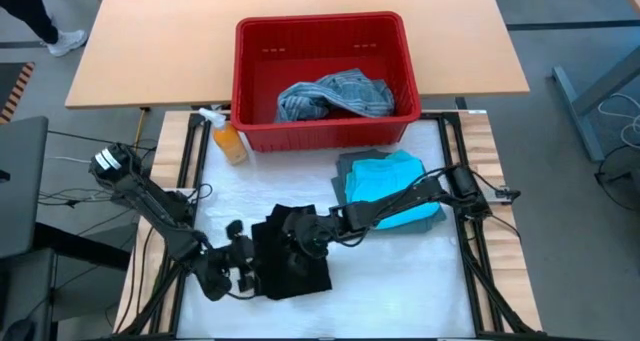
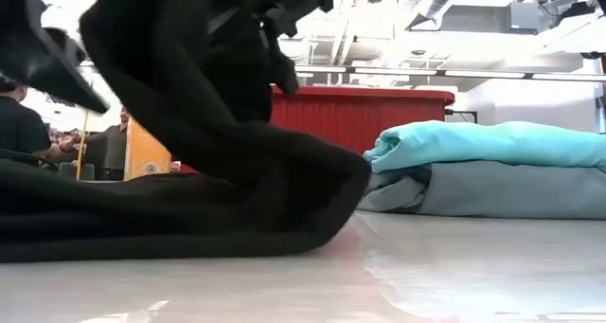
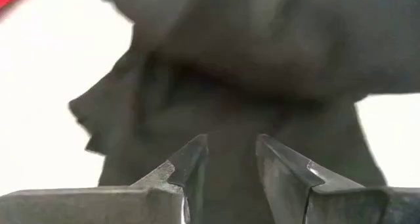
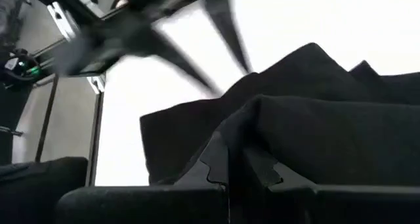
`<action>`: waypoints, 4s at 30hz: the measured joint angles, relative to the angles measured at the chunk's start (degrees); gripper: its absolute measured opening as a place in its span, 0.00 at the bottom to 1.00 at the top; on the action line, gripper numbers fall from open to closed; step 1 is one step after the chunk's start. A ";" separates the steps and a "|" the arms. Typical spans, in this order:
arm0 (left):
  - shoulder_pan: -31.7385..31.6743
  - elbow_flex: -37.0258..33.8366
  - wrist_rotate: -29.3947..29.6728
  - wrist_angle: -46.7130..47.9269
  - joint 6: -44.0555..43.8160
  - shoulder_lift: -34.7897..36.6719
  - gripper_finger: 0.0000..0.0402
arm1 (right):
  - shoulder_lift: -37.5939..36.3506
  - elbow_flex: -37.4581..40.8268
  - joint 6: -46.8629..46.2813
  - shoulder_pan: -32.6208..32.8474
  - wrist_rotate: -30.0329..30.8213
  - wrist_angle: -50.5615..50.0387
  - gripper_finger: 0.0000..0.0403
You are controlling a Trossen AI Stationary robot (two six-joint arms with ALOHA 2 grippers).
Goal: Fold Laundry from Bin
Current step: Fold the black shirt
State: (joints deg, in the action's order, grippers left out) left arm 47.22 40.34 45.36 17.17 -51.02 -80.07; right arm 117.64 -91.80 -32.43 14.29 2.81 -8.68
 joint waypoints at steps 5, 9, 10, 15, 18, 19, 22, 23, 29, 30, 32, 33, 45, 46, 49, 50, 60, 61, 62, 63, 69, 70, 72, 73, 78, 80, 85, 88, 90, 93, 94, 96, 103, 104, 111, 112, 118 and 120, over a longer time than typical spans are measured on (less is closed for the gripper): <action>2.02 -3.31 -1.22 5.49 -12.82 -3.51 0.30 | -0.86 -2.00 1.20 0.50 0.03 -2.70 0.09; 1.40 -5.04 -0.33 -4.89 -10.11 -7.80 0.30 | -0.98 -2.61 1.35 0.71 0.09 -2.89 0.09; 0.79 -5.10 -0.42 -6.42 -9.45 -9.12 0.30 | -0.98 -2.70 1.14 0.74 0.09 -2.81 0.09; -2.40 -5.10 -3.21 -8.83 -8.43 -13.94 0.30 | -1.01 -2.72 0.77 1.40 0.81 -1.89 0.09; -3.22 -5.05 -3.41 -9.74 -8.69 -15.44 0.30 | -1.01 -2.72 1.26 2.28 1.90 0.70 0.09; -3.23 -5.01 -3.48 -9.90 -8.56 -15.47 0.30 | -1.00 -2.72 1.42 2.53 1.92 1.91 0.09; -3.21 -5.02 -3.44 -10.80 -7.45 -15.40 0.30 | 0.55 -2.89 1.47 2.90 2.11 6.46 0.09; -3.21 -4.91 -3.59 -10.76 -7.01 -15.33 0.30 | 1.09 -2.86 1.49 2.91 2.09 6.62 0.09; -2.51 -4.57 -4.66 -9.02 -6.83 -13.58 0.30 | 4.55 -4.12 1.60 1.51 2.41 7.30 0.09; -2.18 -4.57 -5.00 -8.41 -6.81 -12.49 0.30 | 4.61 -4.30 1.60 1.23 2.23 7.38 0.09; -1.56 -4.66 -5.73 -6.59 -6.42 -10.05 0.30 | 4.67 -4.46 1.45 0.97 2.05 6.10 0.09; -1.07 -4.66 -5.86 -5.36 -6.37 -8.44 0.30 | 5.08 -4.51 1.41 0.93 2.00 6.15 0.09; 2.41 -4.64 0.14 4.88 -6.58 6.70 0.30 | 5.42 -4.47 5.62 1.15 2.17 6.71 0.12; 2.41 -4.64 0.26 5.36 -6.58 7.00 0.30 | 5.42 -4.47 6.19 1.32 2.73 6.77 0.14; 2.28 -4.64 0.42 5.29 -6.58 7.10 0.30 | 5.42 -4.47 6.67 1.35 2.36 6.62 0.22; 2.28 -4.64 0.40 5.36 -6.63 7.02 0.30 | 5.42 -4.44 6.73 1.28 1.24 6.51 0.26; 2.28 -4.18 0.33 9.33 -7.21 7.53 0.30 | 5.19 -12.37 7.64 -1.02 -8.79 -8.03 0.64; 2.28 -3.45 -0.03 12.09 -8.06 7.90 0.30 | 5.18 -13.97 7.66 -1.11 -8.83 -11.92 0.65; 2.28 -2.42 -0.45 15.94 -9.56 8.46 0.30 | 5.18 -15.19 8.09 -1.16 -8.82 -15.34 0.66; 2.36 -0.98 -0.94 20.91 -11.63 9.09 0.30 | 5.18 -16.05 8.95 -0.90 -8.70 -18.14 0.66; 5.14 8.29 3.86 37.63 -16.31 10.98 0.30 | 5.22 -16.51 12.45 4.79 -0.73 -20.53 0.65; 5.30 8.84 5.83 34.35 -12.84 10.83 0.30 | 5.48 -15.99 12.54 5.78 0.89 -19.43 0.65; 4.49 8.67 7.66 24.73 -3.81 10.10 0.30 | 6.28 -14.59 12.59 7.46 4.17 -15.54 0.65; 3.38 8.19 7.71 19.69 0.93 9.37 0.30 | 6.79 -13.56 12.56 8.11 5.90 -13.84 0.65; -3.21 6.38 4.34 8.87 11.52 4.49 0.30 | 8.32 -10.06 12.39 10.62 14.70 -3.64 0.65; -5.58 6.38 2.30 10.05 11.59 2.86 0.30 | 8.86 -9.12 12.41 12.07 17.81 1.41 0.65; -9.90 6.36 -2.86 14.45 8.49 -1.47 0.30 | 14.07 -7.58 15.22 14.30 25.70 13.16 0.65; -10.62 6.34 -4.43 17.87 5.91 -3.61 0.30 | 17.95 -8.57 19.85 14.24 25.98 22.98 0.65; -10.70 6.36 -4.31 19.97 3.32 -4.33 0.30 | 20.96 -10.29 22.33 14.24 25.15 26.47 0.65; -10.47 6.36 -4.96 23.12 0.12 -4.34 0.30 | 25.09 -12.60 23.21 14.24 25.02 25.40 0.65; -10.28 6.36 -5.56 23.25 -0.50 -4.21 0.30 | 26.05 -13.47 22.61 14.25 25.08 25.19 0.65; -9.74 6.36 -5.86 24.55 -1.44 -4.01 0.30 | 27.31 -15.28 21.22 14.04 25.09 25.78 0.65; -9.66 5.44 -6.20 25.55 -3.62 -3.93 0.30 | 29.09 -16.44 18.89 13.37 22.42 23.27 0.65; -9.76 4.60 -6.16 25.46 -4.08 -3.93 0.30 | 28.99 -16.46 19.18 13.56 22.11 23.10 0.65; -9.97 -4.08 -10.63 18.75 -8.80 -3.96 0.30 | 27.69 -16.44 21.63 13.96 17.64 20.44 0.65; -9.87 -4.80 -10.67 18.80 -9.86 -3.96 0.30 | 27.26 -16.44 22.43 13.97 17.06 20.36 0.65; -9.15 -4.43 -9.92 22.74 -10.40 -1.76 0.30 | 19.23 -16.44 25.25 14.42 16.20 10.67 0.65; -9.15 -3.08 -8.26 26.29 -9.89 0.20 0.30 | 16.18 -16.46 23.93 14.61 16.66 7.41 0.65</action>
State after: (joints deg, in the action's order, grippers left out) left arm 38.06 37.27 37.11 43.46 -60.90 -79.87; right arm 133.83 -108.27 -8.49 28.90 19.46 -1.27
